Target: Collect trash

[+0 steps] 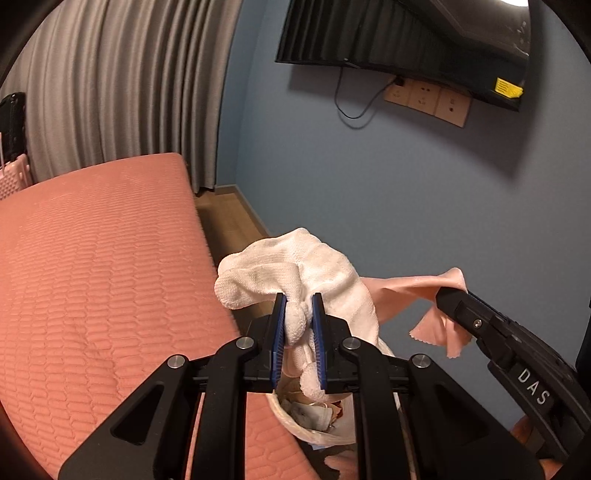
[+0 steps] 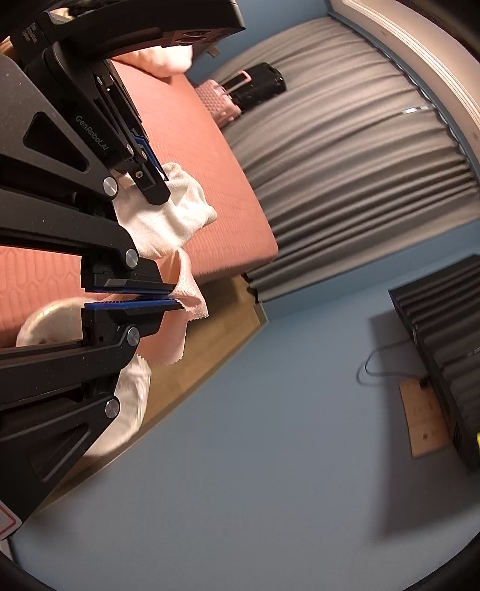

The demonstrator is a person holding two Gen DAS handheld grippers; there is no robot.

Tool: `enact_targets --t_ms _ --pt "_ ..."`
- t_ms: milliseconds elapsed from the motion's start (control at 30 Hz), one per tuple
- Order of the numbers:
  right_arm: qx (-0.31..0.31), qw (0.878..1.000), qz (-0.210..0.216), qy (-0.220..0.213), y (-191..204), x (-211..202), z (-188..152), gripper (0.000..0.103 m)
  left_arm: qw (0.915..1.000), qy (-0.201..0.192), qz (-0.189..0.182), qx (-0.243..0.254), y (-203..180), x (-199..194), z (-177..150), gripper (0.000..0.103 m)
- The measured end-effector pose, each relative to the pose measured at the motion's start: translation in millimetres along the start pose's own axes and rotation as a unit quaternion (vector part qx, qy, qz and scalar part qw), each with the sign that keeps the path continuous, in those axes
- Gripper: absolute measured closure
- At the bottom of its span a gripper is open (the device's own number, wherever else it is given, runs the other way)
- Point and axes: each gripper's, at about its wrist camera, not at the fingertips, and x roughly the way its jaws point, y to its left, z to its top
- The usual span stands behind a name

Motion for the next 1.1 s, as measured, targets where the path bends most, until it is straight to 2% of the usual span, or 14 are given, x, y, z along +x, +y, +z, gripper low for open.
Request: enact_targets --t_ms 433,500,667,800,967,1100 --pt "0.032 0.999 -0.025 -0.004 -41.6 -7.0 -5.0 0.100 0.9988 0.019 -0.021 0.040 -41.6 15.2 -9.8 0.085" --pt "0.034 0.999 -0.026 -0.004 -42.3 -6.4 -6.6 0.100 0.9988 0.021 -0.020 0.039 -43.1 16.5 -9.8 0.079" --pt "0.038 0.999 -0.026 -0.002 -46.6 0.6 -5.3 0.095 0.9992 0.011 -0.010 0.036 -43.8 15.2 -7.4 0.045" --pt "0.039 0.999 -0.025 -0.001 -47.3 5.1 -5.7 0.094 0.9995 0.009 -0.005 0.030 -41.4 14.5 -6.8 0.042" --pt "0.038 0.999 -0.029 -0.002 -45.4 8.5 -7.9 0.069 0.9997 0.012 0.003 0.023 -36.4 15.7 -8.8 0.040" --pt "0.039 0.999 -0.027 -0.001 -44.9 9.2 -10.3 0.068 0.9998 0.013 0.007 0.016 -31.8 15.3 -9.5 0.040"
